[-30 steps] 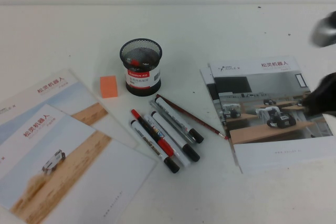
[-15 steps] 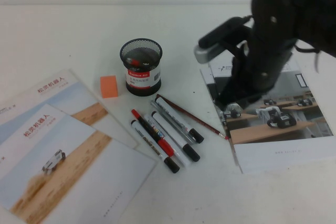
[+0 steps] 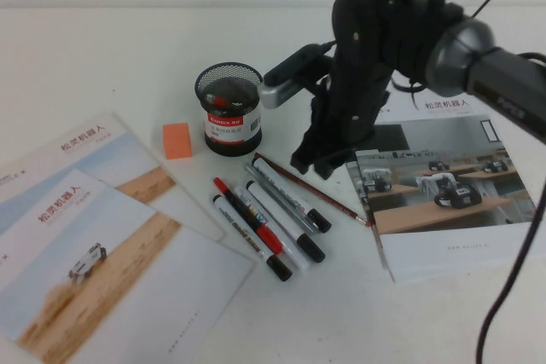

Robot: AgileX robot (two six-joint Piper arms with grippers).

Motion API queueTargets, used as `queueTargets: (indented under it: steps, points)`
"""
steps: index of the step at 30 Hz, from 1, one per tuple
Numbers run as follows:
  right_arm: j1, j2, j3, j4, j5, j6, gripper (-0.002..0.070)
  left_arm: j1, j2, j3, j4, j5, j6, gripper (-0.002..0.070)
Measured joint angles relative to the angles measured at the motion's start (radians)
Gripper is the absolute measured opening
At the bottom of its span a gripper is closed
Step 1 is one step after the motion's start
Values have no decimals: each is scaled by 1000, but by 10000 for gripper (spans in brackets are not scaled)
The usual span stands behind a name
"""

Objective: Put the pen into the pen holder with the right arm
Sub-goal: Pick up the pen on the table

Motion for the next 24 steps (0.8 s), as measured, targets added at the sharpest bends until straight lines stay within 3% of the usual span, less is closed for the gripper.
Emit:
queueTargets:
  steps: [2, 4, 24]
  points:
    - [0, 29, -24, 40, 0, -19, 260, 0, 0, 0, 0, 0, 0, -1]
    - [0, 59, -44, 76, 0, -31, 288, 0, 0, 0, 0, 0, 0, -1]
    - [54, 171, -82, 84, 0, -73, 274, 0, 0, 0, 0, 0, 0, -1]
